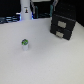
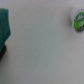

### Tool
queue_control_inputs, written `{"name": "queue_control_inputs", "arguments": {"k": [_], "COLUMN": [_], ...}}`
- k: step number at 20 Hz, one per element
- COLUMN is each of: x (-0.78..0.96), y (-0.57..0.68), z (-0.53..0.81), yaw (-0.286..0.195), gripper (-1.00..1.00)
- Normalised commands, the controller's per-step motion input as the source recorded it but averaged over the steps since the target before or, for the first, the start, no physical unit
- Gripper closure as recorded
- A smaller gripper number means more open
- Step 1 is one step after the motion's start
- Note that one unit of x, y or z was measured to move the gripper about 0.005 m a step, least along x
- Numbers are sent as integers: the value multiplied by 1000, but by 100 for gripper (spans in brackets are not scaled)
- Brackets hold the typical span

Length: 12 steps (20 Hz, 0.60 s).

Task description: Open the kcup holder, insert the kcup into the holder, and close the kcup holder

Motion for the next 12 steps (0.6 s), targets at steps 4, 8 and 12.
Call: {"name": "queue_control_inputs", "arguments": {"k": [4,8,12], "x": [-183,-230,-161], "y": [292,462,636], "z": [50,93,10], "yaw": [-143,-188,-216], "gripper": [-100,-100,-100]}}
